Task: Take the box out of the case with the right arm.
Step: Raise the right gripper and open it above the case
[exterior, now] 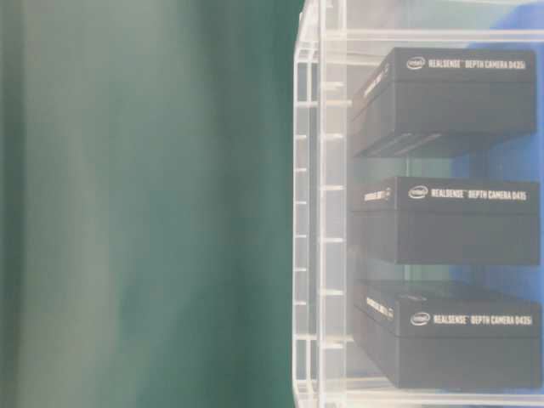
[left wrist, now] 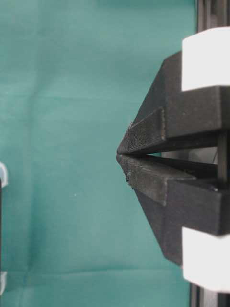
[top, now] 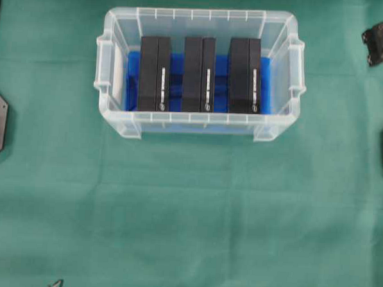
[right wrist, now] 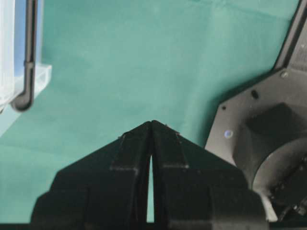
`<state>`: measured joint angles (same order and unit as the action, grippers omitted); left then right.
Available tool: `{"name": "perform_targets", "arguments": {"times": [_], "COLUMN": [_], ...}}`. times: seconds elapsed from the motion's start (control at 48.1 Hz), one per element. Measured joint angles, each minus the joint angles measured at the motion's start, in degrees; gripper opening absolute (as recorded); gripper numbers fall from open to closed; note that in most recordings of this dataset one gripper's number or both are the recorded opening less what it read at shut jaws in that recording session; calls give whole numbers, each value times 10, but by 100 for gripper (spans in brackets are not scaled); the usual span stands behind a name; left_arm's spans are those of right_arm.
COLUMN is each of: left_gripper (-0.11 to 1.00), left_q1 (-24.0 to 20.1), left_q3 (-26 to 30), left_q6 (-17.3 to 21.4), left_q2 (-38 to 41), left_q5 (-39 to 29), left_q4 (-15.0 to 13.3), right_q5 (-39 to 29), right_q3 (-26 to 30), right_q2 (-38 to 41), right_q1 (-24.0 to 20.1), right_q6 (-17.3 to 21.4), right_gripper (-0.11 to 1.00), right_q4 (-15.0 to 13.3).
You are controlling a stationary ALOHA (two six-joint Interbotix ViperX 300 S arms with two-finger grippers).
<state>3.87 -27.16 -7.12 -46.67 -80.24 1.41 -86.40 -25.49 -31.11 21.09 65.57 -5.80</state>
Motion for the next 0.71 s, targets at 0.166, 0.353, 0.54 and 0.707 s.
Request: {"name": "perform_targets", "arguments": {"times": [0.166, 0.353, 0.54, 0.707], "left_gripper": [0, 0, 0, 0], "left_q1": [0, 0, -1, 0], "left_q3": [0, 0, 0, 0], "left_q6": [0, 0, 0, 0], "left_q2": [0, 0, 0, 0], "left_q5": [-1, -6, -10, -11], "left_q4": [1, 0, 0, 1], "right_q5": [5, 6, 11, 14], "right_q3": [0, 0, 0, -2], "right_q2": [3, 4, 4, 3], "right_q1": [2, 3, 3, 3], "right_q6": [-3, -3, -4, -2], "right_gripper": [0, 0, 0, 7], "right_q4": [-1, 0, -1, -1]}}
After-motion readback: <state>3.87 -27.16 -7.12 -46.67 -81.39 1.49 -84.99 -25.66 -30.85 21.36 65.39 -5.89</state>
